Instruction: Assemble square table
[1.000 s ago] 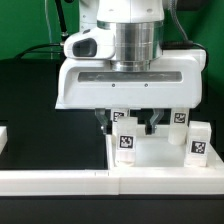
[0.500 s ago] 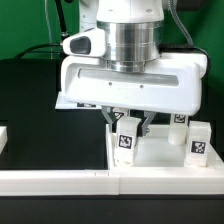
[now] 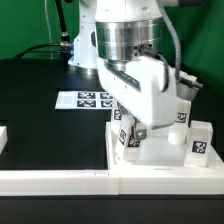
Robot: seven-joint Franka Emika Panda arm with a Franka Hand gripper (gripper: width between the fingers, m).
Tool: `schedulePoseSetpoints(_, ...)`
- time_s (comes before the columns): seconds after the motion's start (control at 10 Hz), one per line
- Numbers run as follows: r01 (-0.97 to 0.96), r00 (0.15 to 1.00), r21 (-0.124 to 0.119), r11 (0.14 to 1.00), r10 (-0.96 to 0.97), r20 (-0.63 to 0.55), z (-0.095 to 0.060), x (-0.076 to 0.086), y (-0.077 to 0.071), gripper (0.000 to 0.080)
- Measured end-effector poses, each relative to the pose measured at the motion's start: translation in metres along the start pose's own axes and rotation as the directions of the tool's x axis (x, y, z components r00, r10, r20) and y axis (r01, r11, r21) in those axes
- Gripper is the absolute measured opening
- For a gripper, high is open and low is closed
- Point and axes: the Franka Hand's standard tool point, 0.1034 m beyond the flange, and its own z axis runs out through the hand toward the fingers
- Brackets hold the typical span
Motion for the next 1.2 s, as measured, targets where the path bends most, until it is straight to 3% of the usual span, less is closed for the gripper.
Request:
schedulePoseSetpoints(0.1,-0.074,0.997,0.012,0.997,0.074,0.005,0.002,0.001,0.000,0.0289)
schedulePoseSetpoints(0.2,-0.017,1.000,0.002,1.000,0.017,-0.016,0.003,-0.003,0.002,0.0360)
schedulePoseSetpoints(0.3,0.122,0.990,-0.032,0.992,-0.124,-0.072,0.006,-0.012,0.006,0.0360)
schedulePoseSetpoints(0.4,0.187,0.978,-0.035,0.982,-0.189,-0.084,0.011,-0.021,0.008,0.0579)
schedulePoseSetpoints(0.7,0.623,0.775,-0.078,0.779,-0.627,-0.079,0.012,-0.024,0.009,0.0634)
schedulePoseSetpoints(1.0,0.746,0.657,-0.091,0.660,-0.751,-0.064,0.013,-0.022,0.010,0.0648)
schedulePoseSetpoints(1.2,0.873,0.474,-0.106,0.476,-0.879,-0.046,0.009,-0.012,0.010,0.0648)
